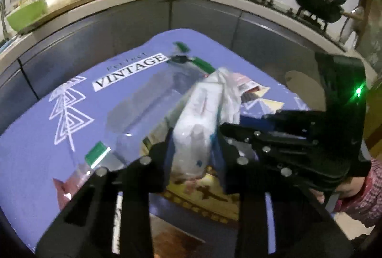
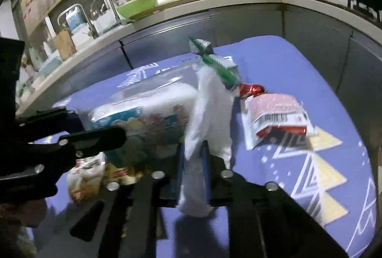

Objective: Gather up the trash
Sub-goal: 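Grasp the white plastic bag with the right tool while the left tool grasps the sponge pack, then lift the white bag with the right tool while the left tool lifts the sponge pack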

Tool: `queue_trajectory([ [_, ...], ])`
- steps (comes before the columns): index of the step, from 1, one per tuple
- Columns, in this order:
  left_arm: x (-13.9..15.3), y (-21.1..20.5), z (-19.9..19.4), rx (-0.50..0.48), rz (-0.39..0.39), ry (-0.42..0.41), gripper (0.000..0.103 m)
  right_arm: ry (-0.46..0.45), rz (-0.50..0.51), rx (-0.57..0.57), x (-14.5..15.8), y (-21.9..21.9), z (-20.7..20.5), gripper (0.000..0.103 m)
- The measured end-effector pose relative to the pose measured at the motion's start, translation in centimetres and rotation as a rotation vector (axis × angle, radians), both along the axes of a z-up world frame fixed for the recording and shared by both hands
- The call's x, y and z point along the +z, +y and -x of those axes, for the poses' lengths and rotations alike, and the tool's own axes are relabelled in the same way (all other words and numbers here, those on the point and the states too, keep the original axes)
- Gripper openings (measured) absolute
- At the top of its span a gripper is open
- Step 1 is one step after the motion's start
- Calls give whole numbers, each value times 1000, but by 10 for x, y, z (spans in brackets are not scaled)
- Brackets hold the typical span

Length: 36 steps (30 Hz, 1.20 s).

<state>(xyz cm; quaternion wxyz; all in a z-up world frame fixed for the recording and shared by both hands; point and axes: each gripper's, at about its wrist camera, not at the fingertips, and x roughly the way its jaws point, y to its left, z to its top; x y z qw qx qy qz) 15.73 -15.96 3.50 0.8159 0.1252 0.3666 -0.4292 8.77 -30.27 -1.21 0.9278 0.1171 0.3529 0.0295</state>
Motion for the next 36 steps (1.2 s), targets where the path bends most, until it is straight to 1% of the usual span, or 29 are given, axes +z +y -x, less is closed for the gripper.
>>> queue_trajectory([
  [3,8,19,21,-2,46,7,28,-43,-60,21,11,9,28,5],
  [5,15,41,40,8,95,24,28,-72,-82,42,18,19,50,5],
  [8,20,77,66,56,155,40,28,-87,-153,74,21,33,88,5],
  [10,21,103,80,95,196,64,28,-69,-184,93,17,40,100,5],
  [12,15,133,93,154,232,109,28,-32,-224,122,9,47,114,6],
  [13,9,148,100,190,240,135,28,-8,-232,133,4,50,120,6],
  [15,-3,169,108,247,231,166,29,30,-228,142,-4,57,129,6],
  [20,-29,206,116,374,258,256,30,122,-265,73,-28,59,136,6],
  [22,-36,214,120,415,273,285,33,130,-290,44,-35,57,141,8],
  [23,-39,216,123,427,273,295,37,129,-295,34,-35,57,142,13],
  [24,-41,217,124,434,267,302,43,133,-300,30,-35,57,142,24],
  [25,-41,219,126,438,264,304,47,139,-314,25,-37,56,143,33],
  [26,-41,221,127,440,265,303,53,139,-343,16,-37,54,146,48],
  [27,-39,223,127,443,270,301,59,126,-362,6,-37,53,149,58],
  [29,-34,229,128,450,290,287,67,106,-344,-15,-34,50,152,61],
  [30,-32,231,127,446,299,282,69,99,-334,-16,-31,50,152,61],
  [32,-28,229,122,423,301,280,70,89,-319,-20,-27,49,152,62],
  [34,-29,225,116,416,267,260,70,95,-314,-21,-27,49,149,62],
  [36,-32,221,109,438,228,261,70,98,-292,-23,-25,51,148,62],
])
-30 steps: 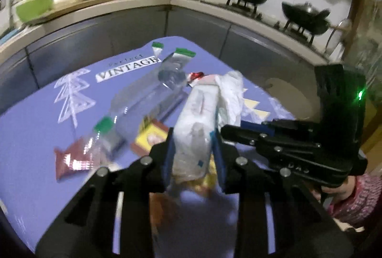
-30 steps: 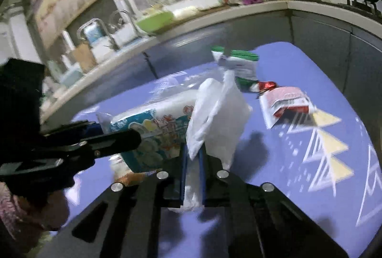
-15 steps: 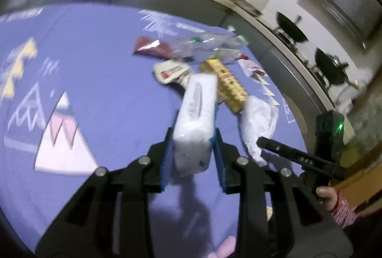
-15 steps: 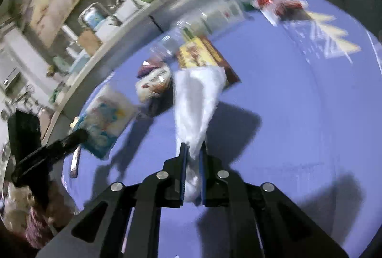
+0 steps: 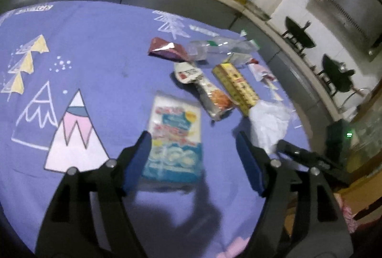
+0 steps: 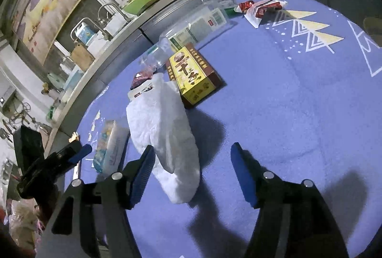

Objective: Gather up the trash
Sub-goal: 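Lift the white bag with the right tool while the left tool lifts the sponge pack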

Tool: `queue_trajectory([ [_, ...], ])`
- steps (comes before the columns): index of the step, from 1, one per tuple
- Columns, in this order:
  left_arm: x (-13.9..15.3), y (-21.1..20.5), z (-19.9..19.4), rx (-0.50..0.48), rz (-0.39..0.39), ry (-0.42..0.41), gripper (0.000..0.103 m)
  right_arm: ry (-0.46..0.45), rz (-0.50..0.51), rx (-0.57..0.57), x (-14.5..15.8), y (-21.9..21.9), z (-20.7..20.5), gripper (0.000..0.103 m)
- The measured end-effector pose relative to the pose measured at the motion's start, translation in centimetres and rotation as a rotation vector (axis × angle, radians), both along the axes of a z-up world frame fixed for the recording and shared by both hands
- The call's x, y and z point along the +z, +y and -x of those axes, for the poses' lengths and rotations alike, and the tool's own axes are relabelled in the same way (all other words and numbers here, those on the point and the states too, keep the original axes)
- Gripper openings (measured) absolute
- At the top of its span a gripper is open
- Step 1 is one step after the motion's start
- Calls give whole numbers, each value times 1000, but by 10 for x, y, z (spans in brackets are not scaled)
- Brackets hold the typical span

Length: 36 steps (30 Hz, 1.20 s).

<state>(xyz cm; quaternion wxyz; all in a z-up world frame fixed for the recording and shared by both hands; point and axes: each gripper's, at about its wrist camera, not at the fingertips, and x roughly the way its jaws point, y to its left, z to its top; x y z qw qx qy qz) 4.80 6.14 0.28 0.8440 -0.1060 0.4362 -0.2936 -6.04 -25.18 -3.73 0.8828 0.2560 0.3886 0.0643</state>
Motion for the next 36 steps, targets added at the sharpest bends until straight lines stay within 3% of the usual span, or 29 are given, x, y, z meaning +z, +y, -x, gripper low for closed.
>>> queue_trajectory([
  [4,-6,-9,-1,18,-75,10,72,-37,122,21,8,13,0,65],
  [6,-10,-17,2,22,-138,-8,80,-62,179,42,11,22,0,68],
  [11,-21,-40,5,38,-305,-62,82,-77,326,108,5,45,-7,72],
  [13,-26,-43,4,47,-348,-72,76,-73,380,133,-1,53,-9,72],
  [14,-28,-44,2,47,-362,-69,62,-69,408,146,-5,58,-11,72],
  [15,-32,-44,0,43,-372,-54,61,-66,421,154,-8,61,-10,72],
  [20,-28,-36,3,63,-346,-60,58,-67,497,198,-19,75,-12,72],
  [22,-23,-32,7,68,-312,-51,58,-82,553,208,-22,80,-10,65],
  [24,-17,-30,9,69,-275,-44,58,-115,575,235,-22,84,-6,30],
  [26,-9,-28,13,65,-228,-39,58,-116,548,247,-21,82,-6,10],
  [31,16,-39,15,13,-105,-19,58,-153,430,196,-4,55,4,5],
  [36,38,-84,14,-113,-43,-19,58,-227,390,33,18,1,36,5],
])
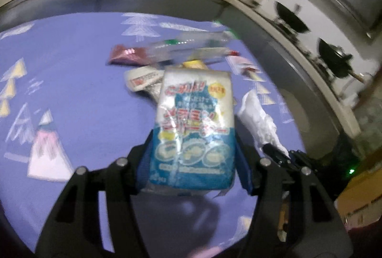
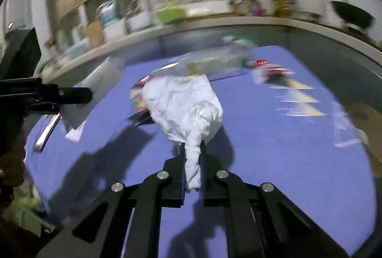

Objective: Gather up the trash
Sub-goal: 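Lift the white bag with the right tool while the left tool lifts the sponge pack, then carry bag and sponge pack to the bin and open both tools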

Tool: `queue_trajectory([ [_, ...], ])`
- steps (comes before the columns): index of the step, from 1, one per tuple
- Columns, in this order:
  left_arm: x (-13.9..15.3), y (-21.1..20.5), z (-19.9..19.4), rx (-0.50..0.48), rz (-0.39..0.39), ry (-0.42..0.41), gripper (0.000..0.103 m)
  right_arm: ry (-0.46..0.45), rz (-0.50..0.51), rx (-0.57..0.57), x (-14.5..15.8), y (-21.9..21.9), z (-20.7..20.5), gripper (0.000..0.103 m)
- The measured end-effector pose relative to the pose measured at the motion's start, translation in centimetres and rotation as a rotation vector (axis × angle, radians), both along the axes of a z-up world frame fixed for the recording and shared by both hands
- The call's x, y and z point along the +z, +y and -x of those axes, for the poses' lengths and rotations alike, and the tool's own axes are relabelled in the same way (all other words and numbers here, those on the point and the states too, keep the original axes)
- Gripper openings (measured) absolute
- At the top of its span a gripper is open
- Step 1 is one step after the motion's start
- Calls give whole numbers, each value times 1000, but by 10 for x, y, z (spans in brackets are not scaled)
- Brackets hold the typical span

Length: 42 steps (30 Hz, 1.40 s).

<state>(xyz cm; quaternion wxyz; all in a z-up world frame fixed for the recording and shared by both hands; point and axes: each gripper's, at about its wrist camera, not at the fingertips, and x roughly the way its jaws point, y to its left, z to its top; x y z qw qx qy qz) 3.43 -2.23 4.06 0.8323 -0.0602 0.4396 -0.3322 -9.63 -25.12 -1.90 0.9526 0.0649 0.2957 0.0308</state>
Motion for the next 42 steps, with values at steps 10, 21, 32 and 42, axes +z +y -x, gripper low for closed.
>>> queue_trajectory([
  [10,19,-238,-15,-427,10,31,58,-29,-197,-470,7,-197,34,5],
  [21,-15,-468,-1,-604,-87,56,60,-40,-455,-650,-12,-340,46,10],
  [32,-37,-477,-10,-485,-119,30,84,-157,-441,-705,-10,-341,58,61],
  [42,-15,-338,-14,-358,-122,-88,90,-166,-394,-554,23,-299,31,61],
])
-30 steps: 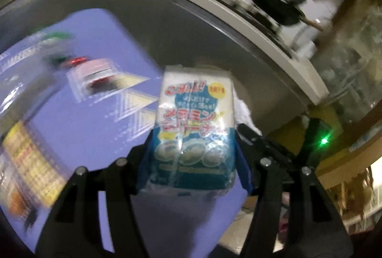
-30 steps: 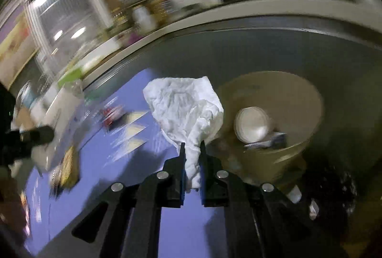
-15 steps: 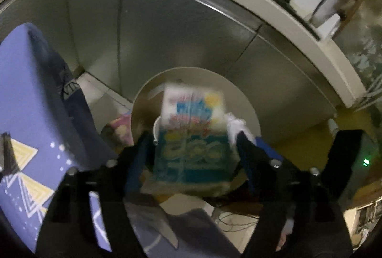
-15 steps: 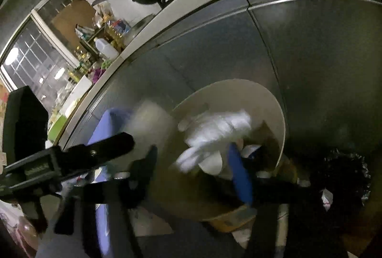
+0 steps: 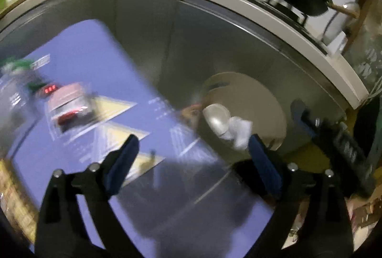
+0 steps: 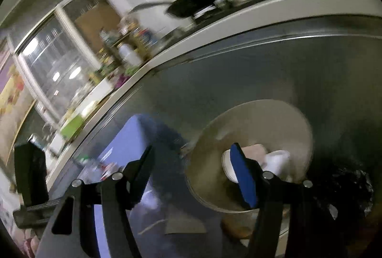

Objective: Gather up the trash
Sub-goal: 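Carry bag and sponge pack to the bin and open both tools, then grasp the green-and-white wrapper with the right tool and lift it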

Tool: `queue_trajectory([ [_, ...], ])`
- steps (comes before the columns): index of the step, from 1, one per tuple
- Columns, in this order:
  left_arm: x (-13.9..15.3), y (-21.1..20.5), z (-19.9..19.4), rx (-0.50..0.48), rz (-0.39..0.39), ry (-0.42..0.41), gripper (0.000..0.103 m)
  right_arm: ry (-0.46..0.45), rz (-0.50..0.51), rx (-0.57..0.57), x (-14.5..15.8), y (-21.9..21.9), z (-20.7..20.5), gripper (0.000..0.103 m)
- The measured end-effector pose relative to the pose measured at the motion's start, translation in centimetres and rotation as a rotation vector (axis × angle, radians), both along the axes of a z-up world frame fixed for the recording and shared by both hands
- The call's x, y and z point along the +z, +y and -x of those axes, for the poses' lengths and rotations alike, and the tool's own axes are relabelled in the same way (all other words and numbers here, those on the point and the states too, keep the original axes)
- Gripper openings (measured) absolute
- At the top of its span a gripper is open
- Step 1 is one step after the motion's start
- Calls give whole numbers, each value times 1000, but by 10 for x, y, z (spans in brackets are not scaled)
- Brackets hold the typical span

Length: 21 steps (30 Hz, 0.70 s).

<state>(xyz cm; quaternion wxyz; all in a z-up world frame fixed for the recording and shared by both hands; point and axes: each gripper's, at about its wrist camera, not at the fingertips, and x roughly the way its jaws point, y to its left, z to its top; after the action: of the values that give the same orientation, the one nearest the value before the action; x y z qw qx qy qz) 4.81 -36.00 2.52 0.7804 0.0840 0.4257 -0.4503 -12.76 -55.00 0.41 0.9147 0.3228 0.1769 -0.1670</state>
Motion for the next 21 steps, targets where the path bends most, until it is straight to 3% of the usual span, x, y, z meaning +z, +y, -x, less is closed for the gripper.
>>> queue_trajectory([
  [4,4,97,-20,139,22,-14,90,31,52,162,17,41,-43,61],
  [8,8,187,-38,287,57,-21,90,55,170,404,45,103,-130,61],
  [11,12,249,-48,388,76,-15,90,88,192,528,51,135,-201,60],
  [16,19,318,-46,492,58,-82,89,233,350,607,40,177,-288,55],
  [17,19,327,-44,501,49,-93,85,273,386,613,36,182,-301,51],
  [19,18,340,-41,505,29,-101,78,337,439,617,26,188,-321,26],
  [20,17,347,-42,503,21,-104,74,377,436,632,20,188,-331,3],
  [21,17,350,-42,503,15,-106,69,393,423,634,14,188,-331,1],
])
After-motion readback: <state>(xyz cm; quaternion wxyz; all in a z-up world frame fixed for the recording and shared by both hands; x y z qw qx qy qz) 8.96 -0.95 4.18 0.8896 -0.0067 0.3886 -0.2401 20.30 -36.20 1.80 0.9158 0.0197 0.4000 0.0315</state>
